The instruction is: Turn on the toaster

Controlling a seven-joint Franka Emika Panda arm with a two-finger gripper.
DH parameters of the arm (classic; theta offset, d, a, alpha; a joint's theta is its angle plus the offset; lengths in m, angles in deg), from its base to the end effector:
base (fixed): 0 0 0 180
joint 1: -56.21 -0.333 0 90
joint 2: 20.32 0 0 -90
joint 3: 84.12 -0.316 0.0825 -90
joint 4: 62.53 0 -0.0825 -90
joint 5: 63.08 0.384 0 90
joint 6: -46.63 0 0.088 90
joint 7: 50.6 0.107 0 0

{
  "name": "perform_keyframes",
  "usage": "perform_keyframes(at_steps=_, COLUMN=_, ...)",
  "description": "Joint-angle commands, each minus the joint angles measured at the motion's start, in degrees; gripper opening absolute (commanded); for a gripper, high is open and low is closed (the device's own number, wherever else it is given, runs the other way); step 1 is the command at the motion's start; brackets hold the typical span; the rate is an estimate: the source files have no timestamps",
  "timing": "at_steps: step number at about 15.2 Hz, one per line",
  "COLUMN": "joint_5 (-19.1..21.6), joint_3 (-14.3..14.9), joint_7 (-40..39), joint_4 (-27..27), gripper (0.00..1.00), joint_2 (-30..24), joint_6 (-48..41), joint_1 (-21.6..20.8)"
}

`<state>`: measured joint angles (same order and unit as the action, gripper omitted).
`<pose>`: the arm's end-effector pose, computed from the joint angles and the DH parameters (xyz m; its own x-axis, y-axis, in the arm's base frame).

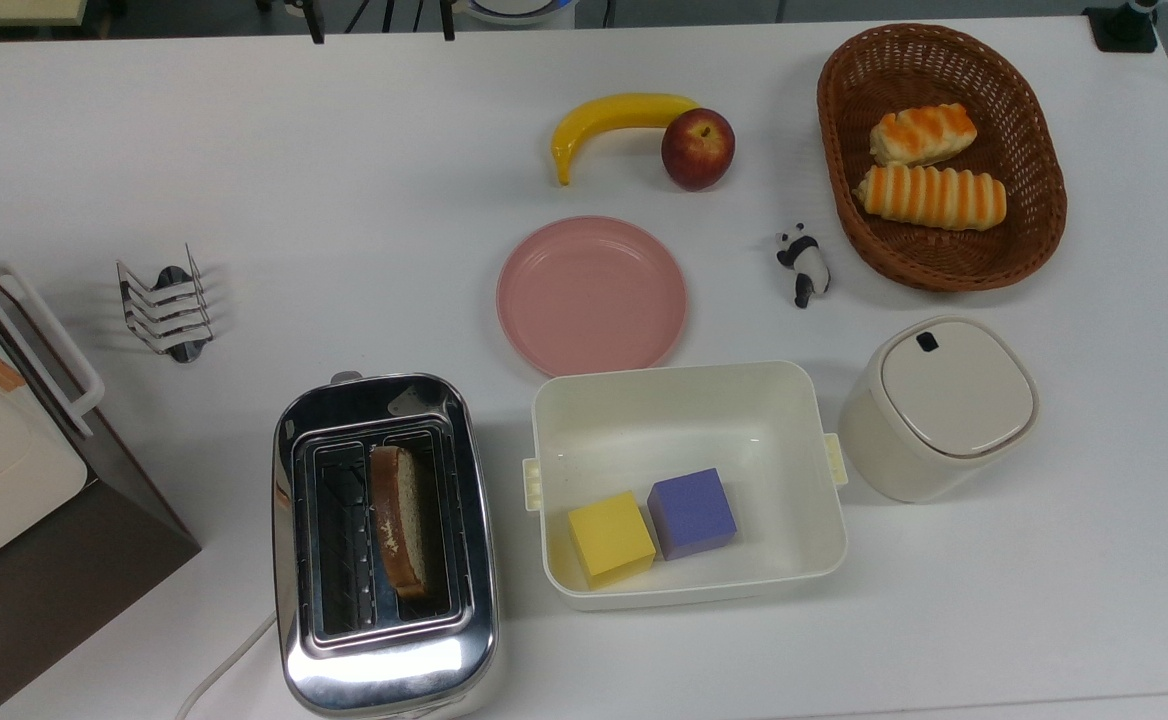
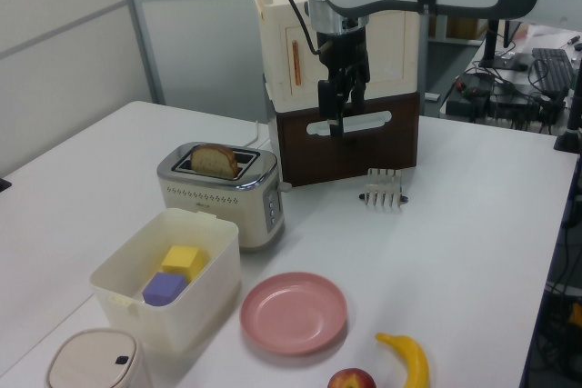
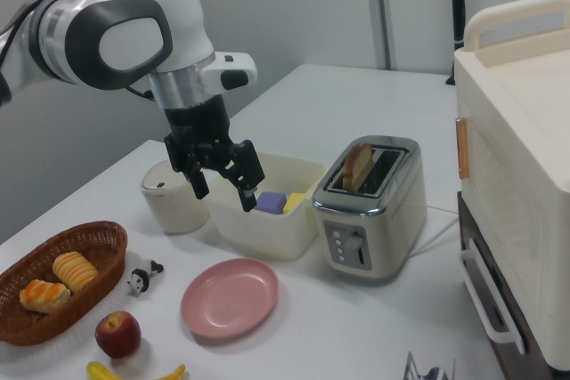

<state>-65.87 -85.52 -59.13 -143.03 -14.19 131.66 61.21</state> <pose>0.5777 -0.0428 0.6340 0.9961 0.0815 -0.0343 0.0829 -0.9957 0.0414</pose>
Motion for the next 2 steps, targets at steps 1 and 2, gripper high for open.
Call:
perform_keyframes(at_steps=1, joint_5=-0.8, joint_3=0.1, joint_7=0.9, joint_4=-2.0, gripper=1.0, joint_2=-1.6, joint_6=0.4, joint_1=-0.6)
perform_keyframes(at_steps=2, joint_5=-0.8, joint_3=0.0, joint_7=0.9, joint_4=-2.0, gripper=1.0, joint_2=-1.6, joint_6=0.4, joint_1=-0.6)
